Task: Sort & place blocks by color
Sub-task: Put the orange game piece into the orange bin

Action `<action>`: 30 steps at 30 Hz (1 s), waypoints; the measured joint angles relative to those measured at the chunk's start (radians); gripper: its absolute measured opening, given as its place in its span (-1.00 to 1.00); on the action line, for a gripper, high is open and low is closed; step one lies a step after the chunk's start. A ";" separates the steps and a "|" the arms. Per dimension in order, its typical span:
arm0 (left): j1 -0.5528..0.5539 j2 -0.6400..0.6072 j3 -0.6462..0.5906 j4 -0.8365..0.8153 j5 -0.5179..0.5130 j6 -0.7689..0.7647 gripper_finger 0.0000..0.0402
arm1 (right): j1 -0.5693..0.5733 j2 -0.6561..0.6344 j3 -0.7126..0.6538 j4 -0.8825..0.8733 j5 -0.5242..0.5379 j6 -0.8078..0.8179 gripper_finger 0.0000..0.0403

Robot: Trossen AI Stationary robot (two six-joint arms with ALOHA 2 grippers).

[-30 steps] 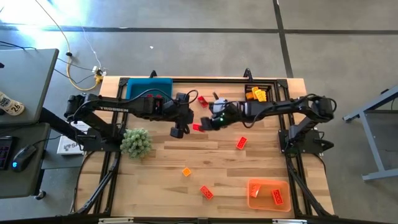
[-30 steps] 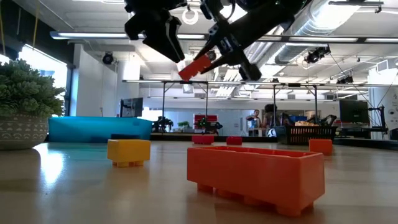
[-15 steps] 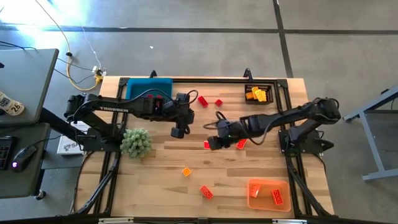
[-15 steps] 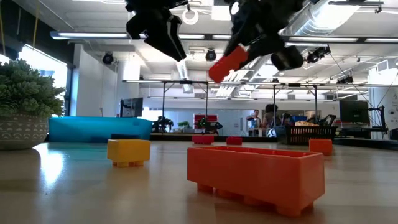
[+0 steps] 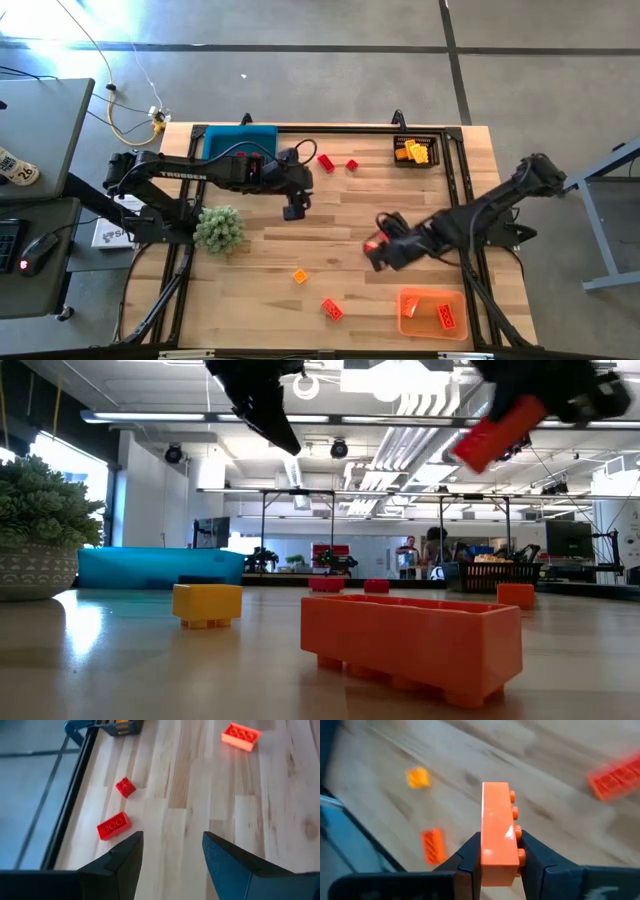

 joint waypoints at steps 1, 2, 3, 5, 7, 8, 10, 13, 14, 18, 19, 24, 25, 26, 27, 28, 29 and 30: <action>0.000 0.000 0.000 0.004 0.000 -0.025 -0.04 | 0.027 -0.007 0.000 -0.037 0.000 0.029 -0.62; 0.002 0.000 0.000 0.009 -0.002 -0.045 -0.04 | 0.052 -0.011 0.000 -0.068 0.000 0.053 -0.62; 0.005 0.000 0.000 0.011 -0.003 -0.063 -0.04 | 0.078 -0.014 0.000 -0.083 -0.001 0.077 -0.62; 0.006 0.000 0.000 0.025 -0.004 -0.102 -0.04 | 0.135 -0.019 0.000 -0.133 -0.013 0.116 -0.63; 0.013 0.000 0.000 0.037 -0.004 -0.146 -0.04 | 0.189 -0.021 0.000 -0.146 -0.033 0.138 -0.63; 0.014 0.000 0.000 0.051 -0.004 -0.174 -0.04 | 0.218 -0.021 0.000 -0.153 -0.042 0.150 -0.63; 0.018 0.000 0.000 0.078 -0.008 -0.232 -0.04 | 0.270 -0.020 0.000 -0.170 -0.055 0.171 -0.63; 0.019 0.000 0.000 0.109 -0.025 -0.307 -0.04 | 0.341 -0.020 0.000 -0.167 -0.058 0.204 -0.63; 0.021 0.000 0.000 0.120 -0.030 -0.327 -0.04 | 0.363 -0.020 0.000 -0.167 -0.059 0.209 -0.63; 0.025 0.000 0.000 0.161 -0.029 -0.396 -0.04 | 0.435 0.000 0.000 -0.166 -0.073 0.220 -0.63; 0.025 0.000 0.000 0.172 -0.029 -0.412 -0.04 | 0.449 0.011 0.000 -0.166 -0.081 0.221 -0.63; 0.025 0.000 0.000 0.204 -0.026 -0.454 -0.04 | 0.510 0.066 0.000 -0.134 -0.108 0.231 -0.63; 0.025 0.000 0.000 0.205 -0.026 -0.454 -0.04 | 0.519 0.076 0.000 -0.121 -0.111 0.231 -0.63; 0.025 0.000 0.000 0.205 -0.026 -0.454 -0.04 | 0.528 0.087 0.000 -0.107 -0.111 0.231 -0.63; 0.025 0.000 0.000 0.204 -0.026 -0.455 -0.04 | 0.536 0.097 0.000 -0.095 -0.114 0.231 -0.63; 0.025 0.000 0.000 0.204 -0.026 -0.455 -0.04 | 0.542 0.107 0.000 -0.086 -0.122 0.231 -0.63; 0.025 0.000 0.000 0.202 -0.026 -0.455 -0.04 | 0.546 0.117 0.000 -0.081 -0.134 0.231 -0.63; 0.025 0.000 0.000 0.201 -0.026 -0.455 -0.04 | 0.549 0.126 0.000 -0.078 -0.153 0.232 -0.63</action>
